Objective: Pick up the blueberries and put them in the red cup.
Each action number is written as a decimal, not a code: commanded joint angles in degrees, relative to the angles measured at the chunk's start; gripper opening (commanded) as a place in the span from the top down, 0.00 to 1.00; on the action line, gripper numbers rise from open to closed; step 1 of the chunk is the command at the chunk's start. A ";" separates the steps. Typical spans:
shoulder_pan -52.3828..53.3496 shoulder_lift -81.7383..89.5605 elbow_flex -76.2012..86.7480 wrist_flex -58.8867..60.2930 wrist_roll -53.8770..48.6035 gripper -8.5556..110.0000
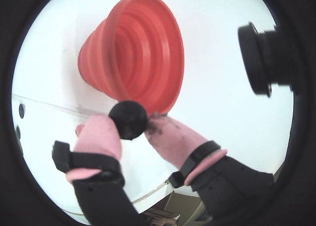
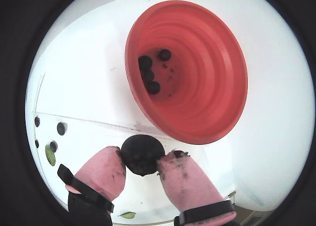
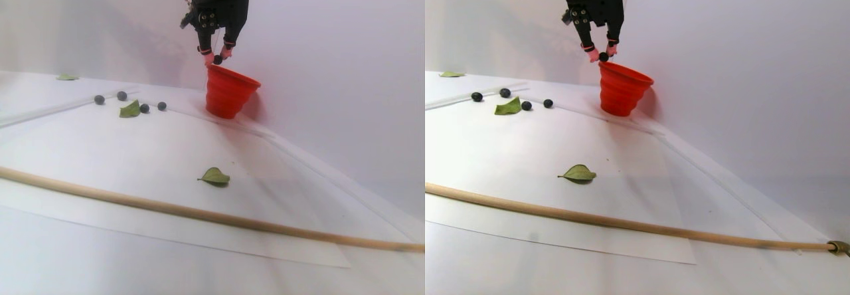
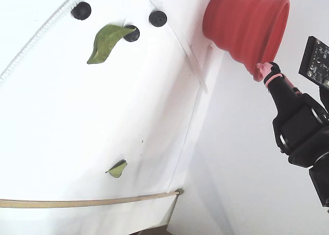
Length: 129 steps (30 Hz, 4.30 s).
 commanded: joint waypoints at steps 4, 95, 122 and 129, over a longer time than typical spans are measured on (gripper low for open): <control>4.66 -0.53 -9.76 -1.23 0.18 0.82; -9.05 11.60 9.67 0.53 24.87 0.77; -14.06 -0.18 11.60 -5.10 29.79 0.76; -15.12 -3.34 11.07 -7.38 30.50 0.76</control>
